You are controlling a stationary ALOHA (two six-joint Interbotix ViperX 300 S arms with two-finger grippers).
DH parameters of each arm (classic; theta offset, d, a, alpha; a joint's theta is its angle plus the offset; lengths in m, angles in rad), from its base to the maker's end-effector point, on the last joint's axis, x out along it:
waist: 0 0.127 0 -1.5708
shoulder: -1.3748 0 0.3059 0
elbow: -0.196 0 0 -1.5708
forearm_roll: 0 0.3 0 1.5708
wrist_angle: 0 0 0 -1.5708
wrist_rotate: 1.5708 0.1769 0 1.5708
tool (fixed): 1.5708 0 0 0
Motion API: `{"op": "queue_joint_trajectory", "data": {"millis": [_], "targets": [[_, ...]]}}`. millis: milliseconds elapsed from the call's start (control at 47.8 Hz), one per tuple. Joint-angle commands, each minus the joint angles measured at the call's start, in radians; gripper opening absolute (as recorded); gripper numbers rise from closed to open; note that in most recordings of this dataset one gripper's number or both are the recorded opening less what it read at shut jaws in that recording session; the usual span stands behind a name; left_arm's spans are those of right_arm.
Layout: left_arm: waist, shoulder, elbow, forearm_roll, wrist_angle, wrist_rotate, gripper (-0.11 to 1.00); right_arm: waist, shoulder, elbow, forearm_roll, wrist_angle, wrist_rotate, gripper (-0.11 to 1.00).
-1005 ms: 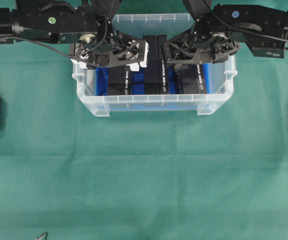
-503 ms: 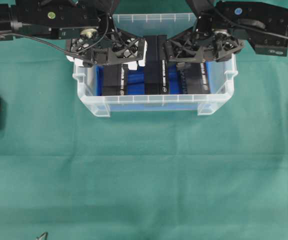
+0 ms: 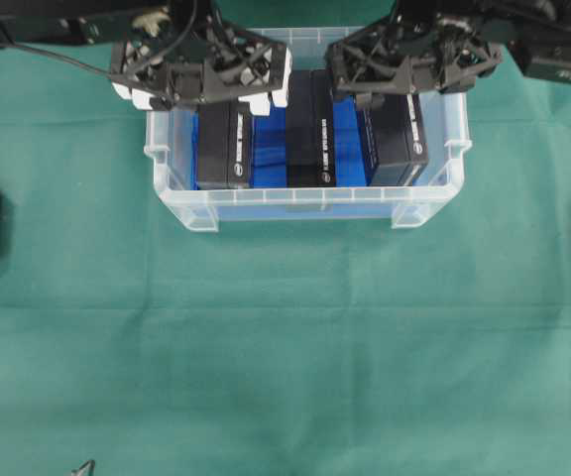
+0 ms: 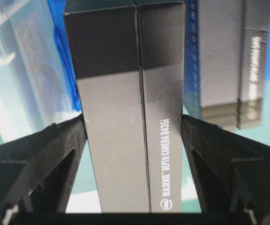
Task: Take the box out of the case with both arms.
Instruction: 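Lift both held boxes straight up out of the case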
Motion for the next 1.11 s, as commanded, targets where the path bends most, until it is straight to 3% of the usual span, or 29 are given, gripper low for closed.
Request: {"op": "queue_joint_trajectory", "data": {"millis": [0,628,775,1089], "targets": [[-0.003,-0.044,-0.063,0.0,0.034,-0.002,0.64,-0.003,-0.046,-0.061,-0.011,0.028,0.0,0.65],[-0.011,-0.052,-0.291,0.0,0.23,0.002,0.64,0.0,-0.051,-0.275,-0.023,0.218,0.0,0.65],[-0.011,-0.041,-0.344,0.0,0.27,0.002,0.64,0.002,-0.049,-0.328,-0.052,0.272,0.0,0.65],[-0.009,-0.009,-0.448,0.0,0.344,0.005,0.64,0.002,-0.044,-0.42,-0.064,0.331,-0.003,0.65]]}}
